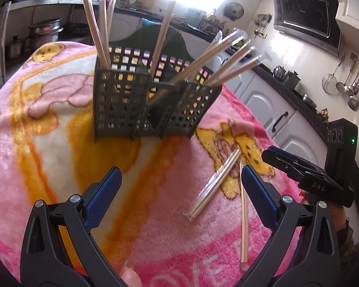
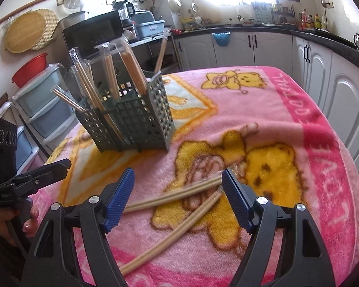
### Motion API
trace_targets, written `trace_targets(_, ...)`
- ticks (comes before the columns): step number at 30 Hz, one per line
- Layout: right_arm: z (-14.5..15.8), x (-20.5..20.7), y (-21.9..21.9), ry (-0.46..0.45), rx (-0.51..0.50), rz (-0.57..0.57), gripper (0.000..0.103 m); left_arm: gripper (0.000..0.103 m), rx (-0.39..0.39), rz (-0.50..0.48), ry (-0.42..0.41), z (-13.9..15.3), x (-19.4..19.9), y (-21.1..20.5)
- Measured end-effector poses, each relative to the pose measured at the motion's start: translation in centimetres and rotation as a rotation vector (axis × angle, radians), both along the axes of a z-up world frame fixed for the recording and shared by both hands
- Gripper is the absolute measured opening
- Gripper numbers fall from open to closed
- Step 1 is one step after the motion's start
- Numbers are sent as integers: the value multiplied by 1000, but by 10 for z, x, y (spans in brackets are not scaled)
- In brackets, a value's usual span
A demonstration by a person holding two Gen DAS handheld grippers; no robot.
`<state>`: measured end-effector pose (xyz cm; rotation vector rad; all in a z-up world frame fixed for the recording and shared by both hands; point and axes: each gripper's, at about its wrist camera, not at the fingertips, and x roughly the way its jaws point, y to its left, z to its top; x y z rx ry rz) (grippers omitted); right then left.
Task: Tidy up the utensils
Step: 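Withdraw the open right gripper back over the loose chopsticks, then close the right gripper on a wrapped chopstick pair on the blanket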
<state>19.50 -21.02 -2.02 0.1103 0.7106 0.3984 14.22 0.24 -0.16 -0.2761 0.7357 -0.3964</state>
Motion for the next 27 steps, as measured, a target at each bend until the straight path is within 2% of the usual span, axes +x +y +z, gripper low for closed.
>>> trace_targets(3, -4, 0, -2, 13, -4, -7, 73, 92, 3, -15, 19, -7, 0, -4)
trace_targets(7, -9, 0, -4, 25, -9, -12, 73, 86, 15, -32, 34, -13, -3, -8)
trace_targets(9, -10, 0, -6, 30, -11, -16, 73, 82, 22, -41, 48, -17, -4, -10)
trace_targets(13, -15, 3, -8, 48, -15, -22, 73, 65, 37, -61, 75, -25, -7, -13)
trace_targets(18, -21, 6, -10, 68, -22, -30, 72, 54, 48, -87, 102, -36, -9, -19)
trace_targets(20, -22, 7, -11, 71, -25, -33, 72, 46, 52, -94, 110, -39, -9, -21)
trace_targets(27, -32, 14, -13, 101, -23, -40, 65, 36, 59, -124, 128, -48, -7, -29)
